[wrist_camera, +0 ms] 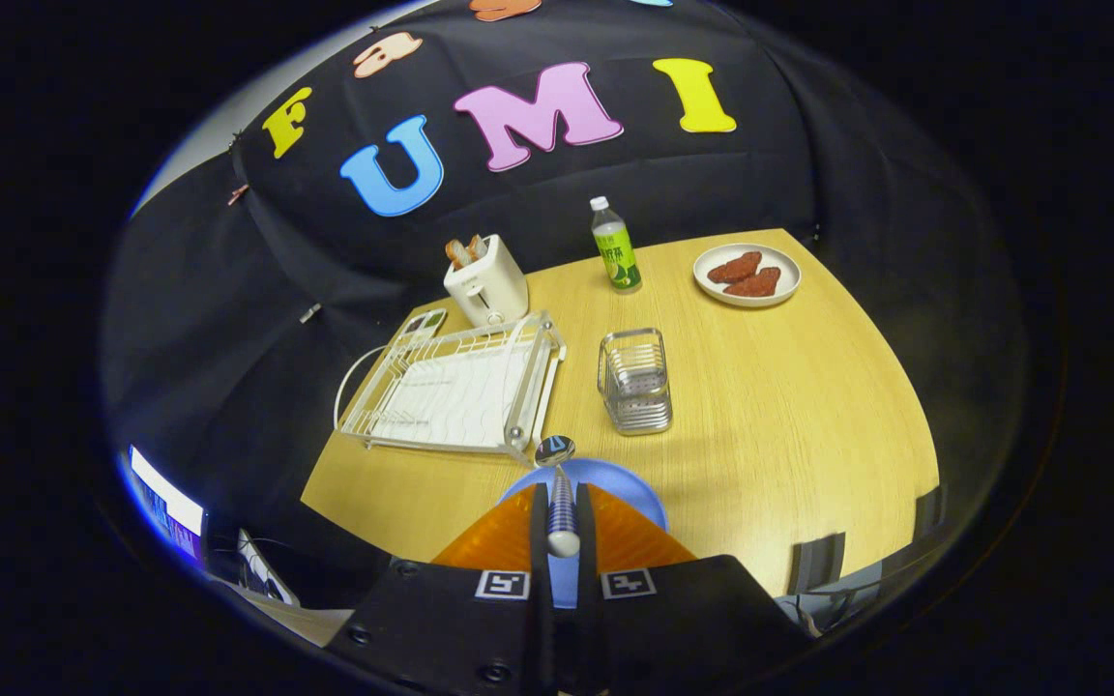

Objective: Take the plate from the dish rack, then take the spoon from the basket and place it into the plate.

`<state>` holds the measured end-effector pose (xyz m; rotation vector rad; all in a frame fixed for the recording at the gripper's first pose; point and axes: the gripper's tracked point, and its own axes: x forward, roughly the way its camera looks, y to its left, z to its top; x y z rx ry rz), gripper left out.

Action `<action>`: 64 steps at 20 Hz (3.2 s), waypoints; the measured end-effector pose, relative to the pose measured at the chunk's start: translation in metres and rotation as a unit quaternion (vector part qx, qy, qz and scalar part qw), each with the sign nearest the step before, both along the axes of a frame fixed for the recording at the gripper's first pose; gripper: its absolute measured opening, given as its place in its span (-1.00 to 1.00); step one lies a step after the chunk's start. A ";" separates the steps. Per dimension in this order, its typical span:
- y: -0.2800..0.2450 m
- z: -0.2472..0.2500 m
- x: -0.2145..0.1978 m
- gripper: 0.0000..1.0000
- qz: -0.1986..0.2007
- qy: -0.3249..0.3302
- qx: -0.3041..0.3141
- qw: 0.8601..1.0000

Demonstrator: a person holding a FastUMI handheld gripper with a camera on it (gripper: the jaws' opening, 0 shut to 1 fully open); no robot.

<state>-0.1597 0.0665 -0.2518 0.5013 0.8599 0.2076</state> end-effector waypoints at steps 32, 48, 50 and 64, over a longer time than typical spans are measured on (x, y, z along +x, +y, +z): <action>0.038 -0.124 -0.025 0.98 -0.003 0.109 -0.048 0.993; -0.029 0.021 0.071 0.97 -0.020 -0.076 -0.095 0.992; -0.044 0.043 0.085 0.97 -0.026 -0.099 -0.101 0.990; -0.112 0.134 0.112 0.97 0.001 -0.211 -0.153 0.965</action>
